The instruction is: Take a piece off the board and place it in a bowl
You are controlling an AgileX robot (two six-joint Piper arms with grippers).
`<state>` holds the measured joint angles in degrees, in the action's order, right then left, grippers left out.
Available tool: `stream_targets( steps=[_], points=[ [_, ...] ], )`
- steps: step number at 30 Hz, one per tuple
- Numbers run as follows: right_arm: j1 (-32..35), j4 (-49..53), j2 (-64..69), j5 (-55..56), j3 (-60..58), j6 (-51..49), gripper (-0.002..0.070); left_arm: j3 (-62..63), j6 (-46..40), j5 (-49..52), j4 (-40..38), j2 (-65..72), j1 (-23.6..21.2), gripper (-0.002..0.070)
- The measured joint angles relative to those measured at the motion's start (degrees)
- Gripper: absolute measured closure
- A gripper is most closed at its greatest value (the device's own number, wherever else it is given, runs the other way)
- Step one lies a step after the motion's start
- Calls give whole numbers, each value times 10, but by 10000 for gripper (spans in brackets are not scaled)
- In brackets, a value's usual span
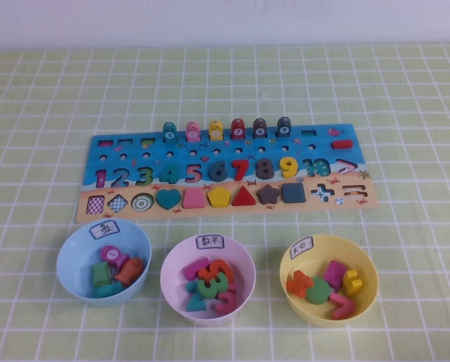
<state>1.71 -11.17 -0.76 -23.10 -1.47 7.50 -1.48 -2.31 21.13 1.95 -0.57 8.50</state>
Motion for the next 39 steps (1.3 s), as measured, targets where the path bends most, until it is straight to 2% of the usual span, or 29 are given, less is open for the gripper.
stream_targets(
  steps=[3, 6, 13, 16, 22, 32, 35, 39],
  points=[
    [0, -5, 0, 0, 0, 0, 694, 0, 0, 0, 0, 0, 0, 679],
    [0, -76, 0, 0, 0, 0, 694, 0, 0, 0, 0, 0, 0, 679],
    [0, -583, 0, 22, 0, 0, 694, 0, 0, 0, 0, 0, 0, 679],
    [0, -668, 0, 74, 0, 0, 694, 0, 0, 0, 0, 0, 0, 679],
    [0, -660, 0, 116, 0, 25, 694, 0, 0, 0, 0, 0, 0, 679],
    [0, -653, 0, 36, 0, 138, 694, 0, 0, 0, 0, 0, 0, 679],
    [0, -611, 30, 8, 33, 143, 694, 0, 0, 0, 0, 0, 0, 679],
    [0, -488, 141, -62, 141, 145, 694, 0, 0, 0, 0, 0, 0, 679]
  ],
)
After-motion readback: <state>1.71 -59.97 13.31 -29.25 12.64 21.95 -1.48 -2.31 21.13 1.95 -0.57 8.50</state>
